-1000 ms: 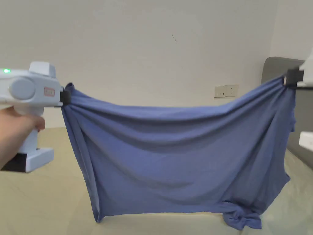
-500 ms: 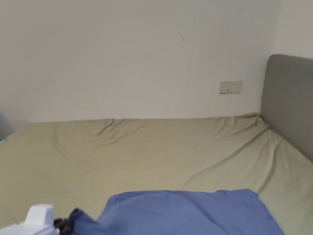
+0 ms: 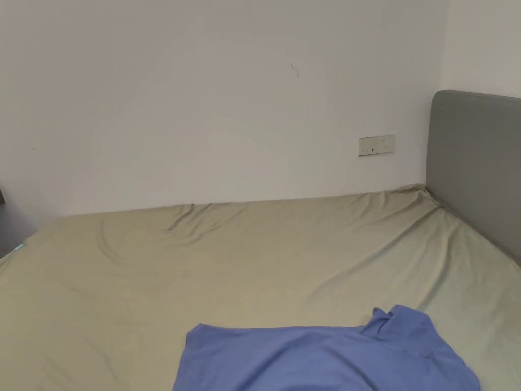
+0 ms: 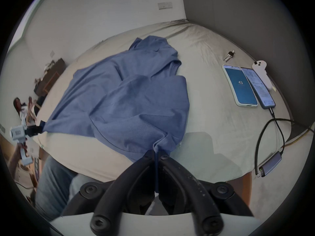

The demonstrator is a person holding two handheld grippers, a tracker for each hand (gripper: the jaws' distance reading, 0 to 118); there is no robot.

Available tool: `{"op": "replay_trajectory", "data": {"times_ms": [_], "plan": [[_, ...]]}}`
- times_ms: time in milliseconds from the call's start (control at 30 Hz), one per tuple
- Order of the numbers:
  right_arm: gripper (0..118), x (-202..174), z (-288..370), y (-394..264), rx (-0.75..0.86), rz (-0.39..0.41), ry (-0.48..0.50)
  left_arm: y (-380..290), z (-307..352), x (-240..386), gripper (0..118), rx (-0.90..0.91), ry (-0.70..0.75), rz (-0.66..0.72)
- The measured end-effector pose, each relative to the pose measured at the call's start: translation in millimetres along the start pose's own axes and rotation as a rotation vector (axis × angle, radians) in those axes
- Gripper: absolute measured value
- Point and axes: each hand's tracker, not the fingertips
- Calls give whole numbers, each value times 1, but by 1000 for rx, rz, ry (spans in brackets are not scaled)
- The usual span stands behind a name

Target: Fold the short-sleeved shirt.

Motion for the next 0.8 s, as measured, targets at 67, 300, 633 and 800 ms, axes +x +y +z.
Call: {"op": "replay_trajectory", "data": {"times_ms": [67, 300, 633, 800], "plan": [[2, -2, -8, -3, -26, 85, -37, -2, -10, -4, 0, -36, 7, -13], [102, 0, 8, 3, -11, 62, -78, 4, -4, 4, 106, -48, 93, 111], [118, -85, 234, 66, 921, -13, -40, 82, 250, 85, 115, 928, 139, 92], [14, -92, 261, 58, 1016, -15, -32, 81, 279, 108, 0, 817, 98, 20]]}}
